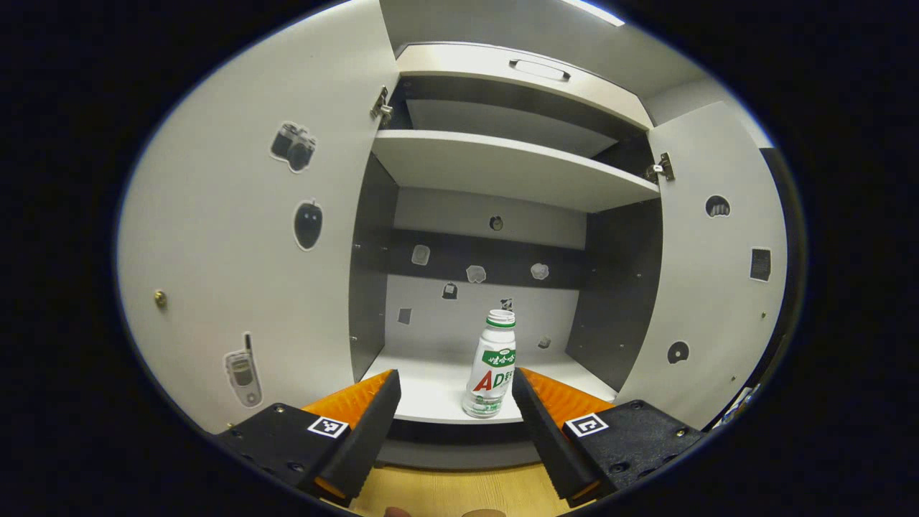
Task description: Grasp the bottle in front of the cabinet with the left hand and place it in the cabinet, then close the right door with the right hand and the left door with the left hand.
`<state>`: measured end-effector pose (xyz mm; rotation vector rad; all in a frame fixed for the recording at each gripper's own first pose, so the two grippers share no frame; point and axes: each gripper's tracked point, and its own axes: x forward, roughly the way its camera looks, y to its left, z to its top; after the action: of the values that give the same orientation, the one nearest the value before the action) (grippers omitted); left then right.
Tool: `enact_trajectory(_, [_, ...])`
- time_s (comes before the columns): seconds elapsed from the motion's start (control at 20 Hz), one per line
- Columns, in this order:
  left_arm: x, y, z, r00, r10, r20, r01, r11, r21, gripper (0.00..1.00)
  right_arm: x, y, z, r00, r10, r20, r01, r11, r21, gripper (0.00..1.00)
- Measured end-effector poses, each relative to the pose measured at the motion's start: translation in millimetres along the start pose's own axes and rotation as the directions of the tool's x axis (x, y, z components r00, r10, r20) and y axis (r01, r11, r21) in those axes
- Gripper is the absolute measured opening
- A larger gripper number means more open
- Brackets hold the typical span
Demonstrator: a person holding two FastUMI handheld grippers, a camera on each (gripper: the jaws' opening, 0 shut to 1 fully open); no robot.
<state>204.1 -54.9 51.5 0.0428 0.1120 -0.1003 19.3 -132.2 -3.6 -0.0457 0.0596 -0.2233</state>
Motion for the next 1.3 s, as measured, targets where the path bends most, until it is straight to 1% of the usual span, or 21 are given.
enact_trajectory(0.2, [-48.4,13.8,13.6,0.999,0.017,0.045,-0.016,1.000,-0.015,0.95,9.5,-1.3,1.7,1.000,0.014,-0.007,-0.014,1.000,-0.023,0.98])
enact_trajectory(0.25, [-60.1,15.9,15.9,0.999,0.014,0.051,-0.013,1.000,-0.019,0.97,12.6,-1.0,2.2,1.000,0.018,-0.011,-0.018,0.999,-0.030,0.97])
enact_trajectory(0.3, [-71.7,18.9,17.0,0.998,0.012,0.054,-0.011,1.000,-0.024,0.95,14.1,-2.1,2.9,1.000,0.021,-0.012,-0.022,0.999,-0.035,0.97])
enact_trajectory(0.5, [-111.1,31.7,16.5,0.998,0.014,0.063,-0.010,0.998,-0.066,0.94,26.7,1.4,2.6,0.999,0.040,-0.011,-0.041,0.998,-0.043,0.98])
enact_trajectory(0.55, [-120.7,37.9,17.6,0.998,0.023,0.067,-0.018,0.997,-0.069,0.94,31.1,3.7,2.6,0.999,0.049,-0.010,-0.049,0.998,-0.043,0.98])
enact_trajectory(0.6, [-129.6,44.9,19.6,0.997,0.033,0.073,-0.028,0.997,-0.068,0.95,38.0,7.4,4.3,0.998,0.057,-0.010,-0.057,0.997,-0.044,0.94])
enact_trajectory(0.65, [-138.0,51.8,20.2,0.996,0.046,0.078,-0.041,0.997,-0.066,0.95,42.9,9.7,3.5,0.998,0.064,-0.011,-0.065,0.997,-0.047,0.98])
enact_trajectory(0.75, [-154.0,63.5,20.4,0.994,0.066,0.084,-0.060,0.996,-0.070,0.95,54.4,13.1,-1.1,0.997,0.076,-0.020,-0.077,0.996,-0.054,0.98])
enact_trajectory(0.85, [-168.5,74.1,20.2,0.992,0.085,0.091,-0.078,0.994,-0.080,0.95,67.8,15.8,-3.8,0.996,0.083,-0.025,-0.084,0.995,-0.059,0.98])
enact_trajectory(1.0, [-185.5,90.7,23.2,0.987,0.118,0.110,-0.112,0.992,-0.066,0.95,80.7,16.8,-7.1,0.997,0.074,-0.035,-0.076,0.995,-0.066,0.97])
enact_trajectory(1.05, [-190.6,95.5,24.1,0.985,0.131,0.114,-0.124,0.990,-0.061,0.95,83.4,18.1,-6.9,0.997,0.073,-0.032,-0.075,0.995,-0.066,0.94])
enact_trajectory(1.1, [-194.9,100.3,23.3,0.983,0.142,0.115,-0.136,0.989,-0.058,0.94,85.0,18.9,-5.9,0.997,0.076,-0.030,-0.078,0.995,-0.067,0.93])
enact_trajectory(1.15, [-197.3,105.0,23.3,0.982,0.151,0.114,-0.145,0.988,-0.059,0.94,87.4,20.6,-5.6,0.996,0.080,-0.030,-0.082,0.994,-0.068,0.98])
enact_trajectory(1.2, [-200.4,107.2,22.1,0.981,0.157,0.111,-0.151,0.987,-0.061,0.94,89.9,24.5,-5.8,0.996,0.085,-0.033,-0.087,0.994,-0.069,0.93])
enact_trajectory(1.25, [-202.7,109.6,22.2,0.980,0.161,0.113,-0.155,0.986,-0.062,0.94,91.0,27.2,-6.9,0.995,0.090,-0.037,-0.092,0.993,-0.069,0.98])
enact_trajectory(1.3, [-204.9,111.4,23.3,0.980,0.161,0.116,-0.155,0.986,-0.059,0.95,90.3,29.3,-8.6,0.995,0.096,-0.040,-0.098,0.993,-0.067,0.98])
